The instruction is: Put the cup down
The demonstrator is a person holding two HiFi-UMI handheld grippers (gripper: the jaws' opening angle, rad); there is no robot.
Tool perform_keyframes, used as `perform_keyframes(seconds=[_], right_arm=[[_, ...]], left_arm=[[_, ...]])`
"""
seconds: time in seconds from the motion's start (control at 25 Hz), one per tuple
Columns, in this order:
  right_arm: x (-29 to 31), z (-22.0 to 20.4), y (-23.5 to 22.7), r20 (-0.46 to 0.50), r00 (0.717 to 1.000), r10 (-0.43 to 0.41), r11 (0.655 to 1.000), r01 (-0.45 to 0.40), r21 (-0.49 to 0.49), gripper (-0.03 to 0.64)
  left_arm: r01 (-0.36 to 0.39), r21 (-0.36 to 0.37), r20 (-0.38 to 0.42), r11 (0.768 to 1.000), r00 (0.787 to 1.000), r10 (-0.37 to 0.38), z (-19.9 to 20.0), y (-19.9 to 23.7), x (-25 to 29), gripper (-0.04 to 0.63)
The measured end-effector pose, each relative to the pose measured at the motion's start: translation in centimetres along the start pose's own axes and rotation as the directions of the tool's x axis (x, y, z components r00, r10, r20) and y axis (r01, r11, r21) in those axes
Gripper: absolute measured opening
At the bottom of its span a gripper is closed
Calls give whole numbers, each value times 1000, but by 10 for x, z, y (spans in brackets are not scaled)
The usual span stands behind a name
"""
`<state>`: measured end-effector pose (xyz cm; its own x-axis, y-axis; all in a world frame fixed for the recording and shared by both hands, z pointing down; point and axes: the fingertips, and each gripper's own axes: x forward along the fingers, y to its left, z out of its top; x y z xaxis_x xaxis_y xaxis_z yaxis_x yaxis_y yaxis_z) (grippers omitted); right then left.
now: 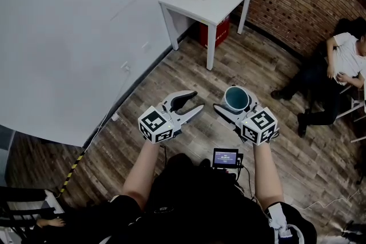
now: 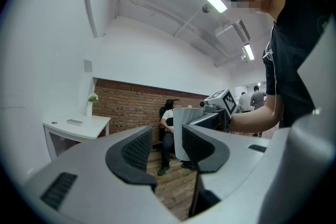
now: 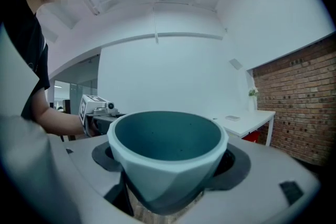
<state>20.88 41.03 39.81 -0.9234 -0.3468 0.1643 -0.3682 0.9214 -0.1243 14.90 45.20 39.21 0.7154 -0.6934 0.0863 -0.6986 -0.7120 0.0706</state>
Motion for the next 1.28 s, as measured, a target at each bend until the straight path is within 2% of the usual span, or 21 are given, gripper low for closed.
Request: perform_keyframes(seconds=[0.36, 0.64, 0.96, 1.28], right_arm=[[2, -12, -24, -8, 1000, 11, 1000, -11, 23, 416], [27, -16, -49, -28, 1000, 5, 1000, -4, 26, 416], [78, -9, -96, -40, 999, -9, 1000, 10, 26, 416], [153, 9, -151, -50, 998, -32, 999, 34, 42, 416]], left_arm=[[-36, -31, -14, 999, 999, 36, -15, 17, 14, 177], [-32, -41, -12, 999, 999, 32, -21, 53, 28, 177], [-7, -50, -20, 999, 1000, 6, -24, 121, 48, 177], [21, -69, -30, 997, 999, -24, -18, 214, 68, 177]])
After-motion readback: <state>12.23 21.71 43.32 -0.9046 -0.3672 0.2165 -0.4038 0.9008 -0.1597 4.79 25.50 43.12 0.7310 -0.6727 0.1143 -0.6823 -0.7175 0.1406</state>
